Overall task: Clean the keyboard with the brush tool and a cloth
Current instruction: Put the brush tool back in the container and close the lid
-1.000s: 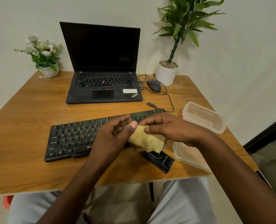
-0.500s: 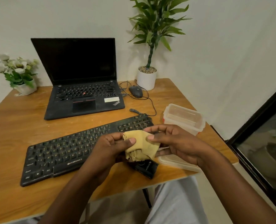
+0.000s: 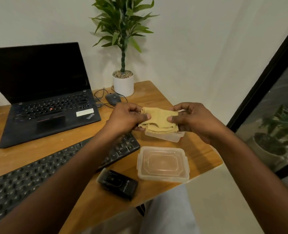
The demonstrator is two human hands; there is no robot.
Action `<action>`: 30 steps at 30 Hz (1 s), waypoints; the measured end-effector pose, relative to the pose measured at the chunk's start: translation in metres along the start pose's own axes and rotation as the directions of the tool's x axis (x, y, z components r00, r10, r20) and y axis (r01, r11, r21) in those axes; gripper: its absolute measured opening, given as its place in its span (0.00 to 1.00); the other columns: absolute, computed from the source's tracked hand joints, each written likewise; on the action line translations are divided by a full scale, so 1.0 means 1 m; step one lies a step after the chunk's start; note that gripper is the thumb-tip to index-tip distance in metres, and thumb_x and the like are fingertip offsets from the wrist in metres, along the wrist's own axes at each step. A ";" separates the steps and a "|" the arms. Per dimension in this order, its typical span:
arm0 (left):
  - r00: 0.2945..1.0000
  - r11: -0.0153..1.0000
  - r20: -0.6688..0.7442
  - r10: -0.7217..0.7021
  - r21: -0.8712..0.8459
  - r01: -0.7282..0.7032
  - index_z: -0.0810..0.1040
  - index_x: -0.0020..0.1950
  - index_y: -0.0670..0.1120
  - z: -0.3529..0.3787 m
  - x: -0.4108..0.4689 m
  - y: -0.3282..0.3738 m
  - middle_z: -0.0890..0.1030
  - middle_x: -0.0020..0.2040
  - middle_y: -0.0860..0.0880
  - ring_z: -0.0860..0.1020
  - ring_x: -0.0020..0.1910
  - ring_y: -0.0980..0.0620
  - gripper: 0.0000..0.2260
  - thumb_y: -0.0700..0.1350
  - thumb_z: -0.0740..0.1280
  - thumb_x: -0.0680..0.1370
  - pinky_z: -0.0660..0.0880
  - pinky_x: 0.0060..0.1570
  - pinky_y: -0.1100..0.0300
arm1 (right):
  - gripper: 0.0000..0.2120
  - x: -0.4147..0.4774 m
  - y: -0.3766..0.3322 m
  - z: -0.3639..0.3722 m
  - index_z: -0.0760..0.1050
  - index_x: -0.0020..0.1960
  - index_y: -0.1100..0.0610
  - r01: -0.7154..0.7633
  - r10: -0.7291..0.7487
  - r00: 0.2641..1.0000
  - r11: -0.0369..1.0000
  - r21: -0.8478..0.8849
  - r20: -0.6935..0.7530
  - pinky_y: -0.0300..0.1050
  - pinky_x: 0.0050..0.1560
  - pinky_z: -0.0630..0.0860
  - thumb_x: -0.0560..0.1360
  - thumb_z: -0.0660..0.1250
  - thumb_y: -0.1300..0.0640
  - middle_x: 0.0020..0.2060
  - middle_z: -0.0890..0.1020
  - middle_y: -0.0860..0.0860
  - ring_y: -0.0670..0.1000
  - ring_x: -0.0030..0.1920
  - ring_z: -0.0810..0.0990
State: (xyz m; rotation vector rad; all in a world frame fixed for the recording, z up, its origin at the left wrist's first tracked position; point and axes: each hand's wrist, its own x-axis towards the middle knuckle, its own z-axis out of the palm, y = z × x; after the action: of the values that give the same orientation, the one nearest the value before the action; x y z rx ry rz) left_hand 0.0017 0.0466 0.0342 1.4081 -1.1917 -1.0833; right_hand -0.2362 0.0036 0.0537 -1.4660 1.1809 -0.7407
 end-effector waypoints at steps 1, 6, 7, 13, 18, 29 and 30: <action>1.000 0.999 0.001 0.007 0.041 -0.007 0.82 0.52 0.35 0.005 0.012 0.002 0.85 0.40 0.39 0.85 0.35 0.48 0.10 0.35 0.79 0.75 0.84 0.33 0.58 | 0.14 0.007 0.002 -0.004 0.83 0.59 0.59 -0.003 0.002 0.999 0.999 -0.032 -0.036 0.60 0.57 0.86 0.75 0.79 0.64 0.50 0.89 0.62 0.62 0.52 0.90; 0.999 0.953 0.028 0.024 0.302 -0.032 0.81 0.50 0.41 0.026 0.063 -0.006 0.85 0.40 0.40 0.86 0.35 0.39 0.12 0.38 0.82 0.72 0.85 0.34 0.46 | 0.15 0.038 0.021 -0.011 0.83 0.57 0.56 -0.034 -0.009 0.982 0.974 -0.226 -0.191 0.58 0.51 0.88 0.72 0.82 0.64 0.48 0.87 0.59 0.57 0.45 0.90; 0.999 0.936 0.033 0.030 0.351 -0.040 0.81 0.50 0.41 0.030 0.069 -0.008 0.86 0.38 0.40 0.86 0.33 0.40 0.13 0.38 0.82 0.72 0.85 0.33 0.46 | 0.16 0.043 0.025 -0.010 0.83 0.56 0.55 -0.040 -0.021 0.977 0.959 -0.281 -0.212 0.58 0.50 0.88 0.72 0.82 0.63 0.47 0.87 0.58 0.57 0.44 0.89; 0.994 0.731 0.079 0.081 0.673 -0.113 0.83 0.42 0.50 0.046 0.094 -0.016 0.84 0.29 0.51 0.82 0.25 0.54 0.11 0.45 0.83 0.68 0.83 0.38 0.55 | 0.15 0.060 0.034 -0.005 0.80 0.53 0.53 -0.023 -0.130 0.969 0.803 -0.596 -0.212 0.50 0.42 0.86 0.71 0.82 0.61 0.44 0.85 0.53 0.52 0.39 0.86; 0.990 0.574 0.139 0.029 0.809 -0.130 0.87 0.42 0.50 0.051 0.104 -0.011 0.83 0.32 0.53 0.80 0.29 0.53 0.09 0.47 0.84 0.65 0.83 0.38 0.53 | 0.13 0.072 0.027 0.008 0.85 0.56 0.54 -0.041 -0.115 0.984 0.608 -0.793 -0.139 0.44 0.47 0.81 0.73 0.81 0.59 0.53 0.83 0.53 0.52 0.47 0.81; 0.969 0.256 0.223 0.107 0.936 -0.243 0.83 0.49 0.49 0.063 0.100 -0.006 0.81 0.46 0.49 0.79 0.44 0.47 0.12 0.42 0.79 0.68 0.66 0.32 0.57 | 0.16 0.067 0.023 0.020 0.81 0.64 0.57 0.026 -0.145 0.989 0.345 -0.938 -0.025 0.49 0.58 0.82 0.77 0.76 0.63 0.57 0.82 0.57 0.53 0.46 0.76; 0.964 0.256 0.228 0.138 0.932 -0.257 0.82 0.50 0.50 0.060 0.100 -0.006 0.79 0.48 0.49 0.78 0.46 0.47 0.14 0.43 0.79 0.68 0.65 0.33 0.57 | 0.16 0.065 0.021 0.018 0.81 0.64 0.57 0.036 -0.162 0.987 0.340 -0.940 -0.021 0.48 0.57 0.82 0.77 0.75 0.64 0.57 0.82 0.57 0.53 0.46 0.76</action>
State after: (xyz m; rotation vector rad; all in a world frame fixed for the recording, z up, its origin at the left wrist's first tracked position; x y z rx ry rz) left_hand -0.0439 -0.0595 0.0151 1.9906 -2.2538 -0.0850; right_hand -0.2047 -0.0502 0.0193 -2.5102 1.7612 -0.1133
